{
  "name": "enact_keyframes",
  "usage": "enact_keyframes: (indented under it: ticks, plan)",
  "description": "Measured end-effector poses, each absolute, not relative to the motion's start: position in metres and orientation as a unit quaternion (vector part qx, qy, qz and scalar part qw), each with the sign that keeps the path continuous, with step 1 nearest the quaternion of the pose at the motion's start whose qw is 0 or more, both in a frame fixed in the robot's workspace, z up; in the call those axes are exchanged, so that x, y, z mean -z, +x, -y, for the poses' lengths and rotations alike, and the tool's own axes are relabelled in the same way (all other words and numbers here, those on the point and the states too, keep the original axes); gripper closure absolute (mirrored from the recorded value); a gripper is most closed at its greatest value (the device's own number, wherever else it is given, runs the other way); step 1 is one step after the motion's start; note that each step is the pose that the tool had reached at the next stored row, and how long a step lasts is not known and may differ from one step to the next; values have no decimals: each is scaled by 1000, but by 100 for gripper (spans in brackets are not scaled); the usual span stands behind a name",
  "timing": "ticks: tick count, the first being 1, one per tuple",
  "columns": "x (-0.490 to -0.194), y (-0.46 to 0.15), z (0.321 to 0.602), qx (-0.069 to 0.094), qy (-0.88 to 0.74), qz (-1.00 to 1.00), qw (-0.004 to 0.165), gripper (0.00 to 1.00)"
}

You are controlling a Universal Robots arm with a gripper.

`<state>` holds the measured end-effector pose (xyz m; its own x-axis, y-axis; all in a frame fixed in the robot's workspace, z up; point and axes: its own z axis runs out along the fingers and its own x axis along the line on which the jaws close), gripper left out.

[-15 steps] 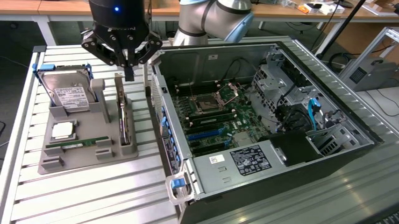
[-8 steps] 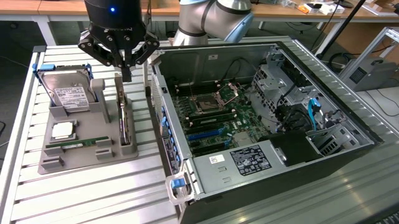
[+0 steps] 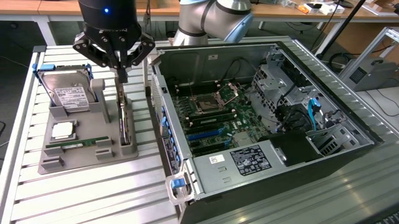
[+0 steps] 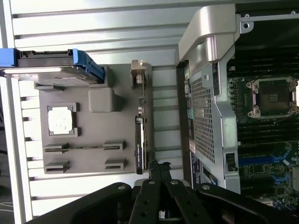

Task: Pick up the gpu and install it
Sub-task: 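Reach for the gpu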

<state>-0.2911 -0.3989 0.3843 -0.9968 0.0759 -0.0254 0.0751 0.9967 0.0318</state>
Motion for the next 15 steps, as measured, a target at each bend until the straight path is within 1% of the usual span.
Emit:
enact_keyframes:
  ticks: [15]
  plan:
    - [-383, -305, 399, -14, 38, -999, 13, 89]
